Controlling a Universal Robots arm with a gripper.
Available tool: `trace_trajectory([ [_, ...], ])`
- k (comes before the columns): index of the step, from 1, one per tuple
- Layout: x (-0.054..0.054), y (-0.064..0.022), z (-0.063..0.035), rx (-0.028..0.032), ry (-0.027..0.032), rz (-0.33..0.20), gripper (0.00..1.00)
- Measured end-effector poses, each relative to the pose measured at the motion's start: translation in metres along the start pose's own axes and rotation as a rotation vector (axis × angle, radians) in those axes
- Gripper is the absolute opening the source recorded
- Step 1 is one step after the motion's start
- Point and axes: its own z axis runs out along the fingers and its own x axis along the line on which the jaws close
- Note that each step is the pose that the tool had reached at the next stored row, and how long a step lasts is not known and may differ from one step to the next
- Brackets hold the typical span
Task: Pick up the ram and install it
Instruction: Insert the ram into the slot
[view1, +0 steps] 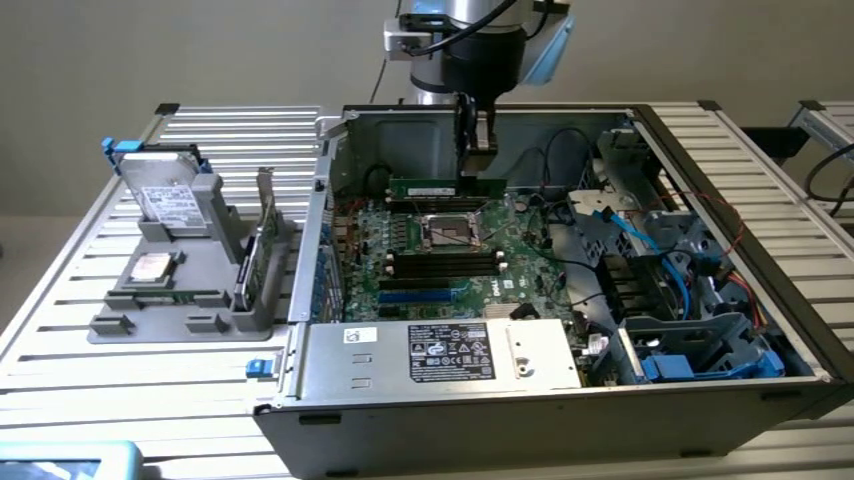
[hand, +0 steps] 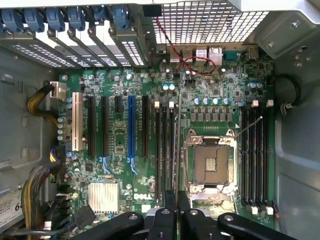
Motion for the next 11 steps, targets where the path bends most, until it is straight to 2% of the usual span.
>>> trace_trajectory([
  [6,0.0,-0.0001,0.0025,-0.0008,0.004,0.0,0.13],
  [11,0.0,-0.0007,0.0115,-0.0007,0.0041,-0.001,0.13],
])
